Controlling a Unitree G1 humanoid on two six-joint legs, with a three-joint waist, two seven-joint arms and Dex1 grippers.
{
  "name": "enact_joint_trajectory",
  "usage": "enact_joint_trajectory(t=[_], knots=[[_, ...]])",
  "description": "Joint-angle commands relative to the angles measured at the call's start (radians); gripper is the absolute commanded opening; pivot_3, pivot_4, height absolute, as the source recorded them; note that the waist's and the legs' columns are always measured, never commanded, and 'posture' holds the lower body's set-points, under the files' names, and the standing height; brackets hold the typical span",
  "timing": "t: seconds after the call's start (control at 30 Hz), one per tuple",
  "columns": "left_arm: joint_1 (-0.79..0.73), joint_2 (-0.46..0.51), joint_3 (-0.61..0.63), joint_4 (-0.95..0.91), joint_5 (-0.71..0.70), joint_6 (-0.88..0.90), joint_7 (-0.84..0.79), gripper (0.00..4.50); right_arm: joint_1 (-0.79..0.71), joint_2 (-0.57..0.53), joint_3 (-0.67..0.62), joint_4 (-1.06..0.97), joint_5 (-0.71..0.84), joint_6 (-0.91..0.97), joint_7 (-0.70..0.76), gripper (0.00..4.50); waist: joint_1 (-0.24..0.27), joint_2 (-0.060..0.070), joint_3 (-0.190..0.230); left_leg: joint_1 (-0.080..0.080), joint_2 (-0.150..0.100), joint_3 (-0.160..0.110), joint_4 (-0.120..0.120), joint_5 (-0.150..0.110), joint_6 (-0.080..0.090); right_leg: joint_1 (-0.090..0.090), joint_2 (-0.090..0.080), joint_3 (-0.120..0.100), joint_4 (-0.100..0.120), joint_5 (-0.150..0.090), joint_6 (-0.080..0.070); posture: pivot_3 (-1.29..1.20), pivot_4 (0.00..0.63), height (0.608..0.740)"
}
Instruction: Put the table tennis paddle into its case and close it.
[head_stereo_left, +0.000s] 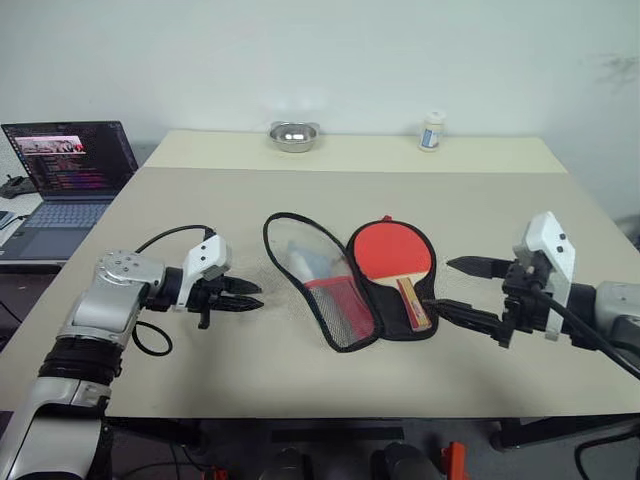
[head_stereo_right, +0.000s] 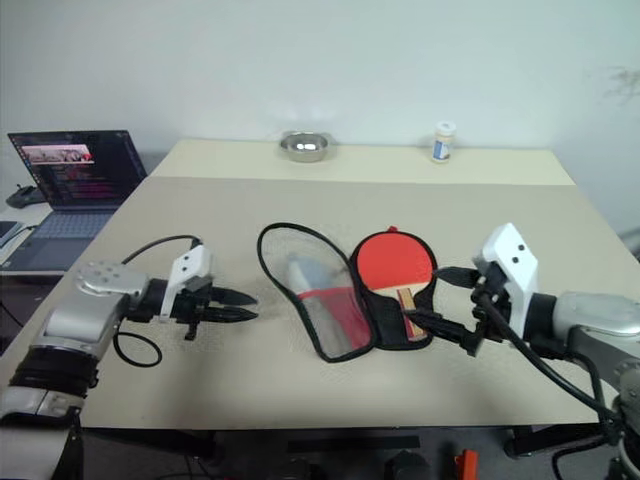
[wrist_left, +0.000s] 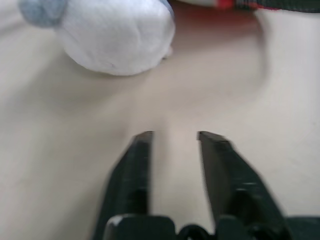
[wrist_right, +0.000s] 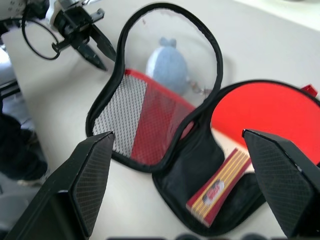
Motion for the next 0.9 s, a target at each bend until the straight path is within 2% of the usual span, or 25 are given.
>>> enact_joint_trajectory(t=[0.03,0.27,0.43,0.63,0.77,0.9], knots=[[-0.034,-0.031,0.008,-0.032,-0.026,0.019,-0.006,0.03,0.022,-0.043,-0.051,-0.022,0.042,-0.038,-0.003,4.5,0.001,0.0,0.0,0.0,0.0,0.0,0.0,0.0,0.0,0.0,0.0,0.0,0.0,0.0,0.0,0.0,0.15,0.74],[-0.167,-0.212,0.012,-0.097,-0.144,0.179,0.008,0.03,0.082,-0.082,-0.086,-0.038,0.12,-0.061,-0.052,4.5,0.009,-0.001,0.0,-0.001,-0.001,-0.003,0.002,0.0,0.0,0.002,0.0,-0.001,0.0,0.0,0.001,0.0,0.15,0.74],[-0.361,-0.404,0.01,0.029,-0.176,0.223,0.054,0.03,0.115,-0.114,-0.108,-0.023,0.155,-0.086,-0.08,4.5,0.019,-0.002,-0.001,-0.001,-0.002,-0.004,0.002,0.0,0.0,0.003,0.0,-0.001,0.0,-0.001,0.002,0.0,0.15,0.74],[-0.507,-0.567,-0.036,0.283,-0.092,0.092,0.065,0.03,0.157,-0.163,-0.132,0.029,0.117,-0.128,-0.099,4.5,0.02,-0.002,-0.001,0.0,-0.002,-0.005,0.002,0.0,0.0,0.004,0.001,-0.001,-0.001,-0.002,0.004,0.0,0.15,0.74],[-0.525,-0.625,-0.05,0.401,-0.04,-0.029,0.071,0.03,0.167,-0.162,-0.116,0.052,0.097,-0.151,-0.135,4.5,0.018,-0.002,0.0,0.0,-0.002,-0.005,0.002,0.0,0.0,0.004,0.001,-0.001,-0.001,-0.002,0.004,0.0,0.15,0.74],[-0.527,-0.644,-0.032,0.428,-0.024,-0.093,0.073,0.03,0.168,-0.151,-0.079,0.074,0.082,-0.162,-0.168,4.5,0.019,-0.002,0.0,0.0,-0.002,-0.005,0.002,0.0,0.0,0.004,0.001,-0.001,-0.001,-0.002,0.004,0.0,0.15,0.74]])
